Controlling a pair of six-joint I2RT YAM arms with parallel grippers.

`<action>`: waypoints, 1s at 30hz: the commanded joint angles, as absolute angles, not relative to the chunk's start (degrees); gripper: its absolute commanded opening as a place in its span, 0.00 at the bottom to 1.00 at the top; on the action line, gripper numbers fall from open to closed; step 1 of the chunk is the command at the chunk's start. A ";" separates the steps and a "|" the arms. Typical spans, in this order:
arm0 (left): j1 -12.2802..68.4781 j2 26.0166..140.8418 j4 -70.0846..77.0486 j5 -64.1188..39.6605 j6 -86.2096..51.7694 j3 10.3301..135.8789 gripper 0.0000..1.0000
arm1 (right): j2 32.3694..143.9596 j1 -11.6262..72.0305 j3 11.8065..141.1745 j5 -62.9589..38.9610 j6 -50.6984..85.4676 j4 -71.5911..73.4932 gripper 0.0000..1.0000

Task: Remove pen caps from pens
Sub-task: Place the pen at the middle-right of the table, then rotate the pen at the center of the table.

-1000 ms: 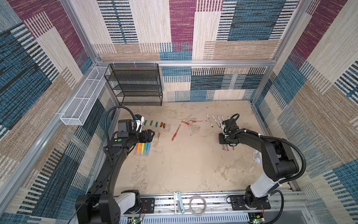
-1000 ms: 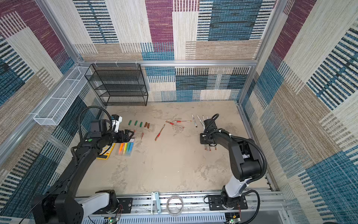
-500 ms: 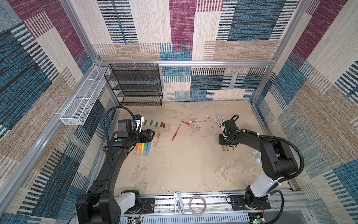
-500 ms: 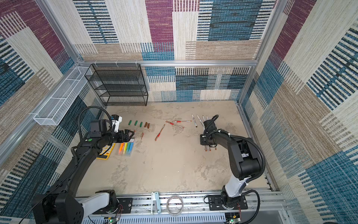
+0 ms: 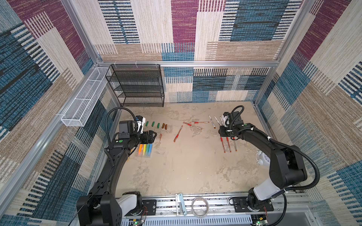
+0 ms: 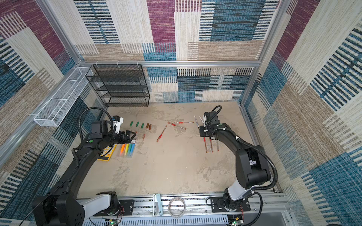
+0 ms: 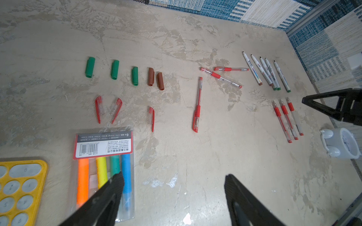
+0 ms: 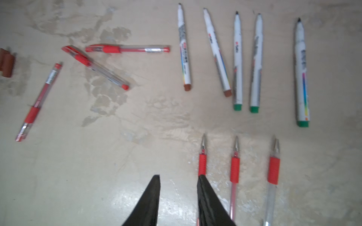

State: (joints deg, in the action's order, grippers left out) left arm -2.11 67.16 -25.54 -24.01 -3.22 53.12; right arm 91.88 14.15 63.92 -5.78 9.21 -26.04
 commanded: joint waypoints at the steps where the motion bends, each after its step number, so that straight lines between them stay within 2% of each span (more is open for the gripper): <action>1: -2.15 66.91 -24.47 -24.71 -3.77 53.65 0.84 | 94.18 16.53 67.19 -12.03 11.56 -23.55 0.39; 12: -2.55 65.05 -23.80 -23.68 -2.31 52.48 0.85 | 117.00 27.74 92.19 -19.85 12.90 -23.30 0.52; 24: -2.77 64.38 -24.82 -24.21 -2.30 52.99 0.85 | 146.25 31.45 134.88 -24.79 13.62 -38.47 0.53; 27: -2.89 64.50 -23.84 -23.74 -2.03 52.27 0.85 | 150.86 31.81 141.36 -25.49 14.17 -40.16 0.54; 30: -2.90 64.69 -24.44 -23.90 -2.44 52.67 0.85 | 152.29 31.82 141.69 -26.27 15.35 -39.58 0.54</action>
State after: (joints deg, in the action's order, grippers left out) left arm -2.87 64.58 -24.88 -24.08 -2.83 52.29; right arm 151.17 31.75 140.90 -24.29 13.58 -37.69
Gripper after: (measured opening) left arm 0.846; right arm 0.536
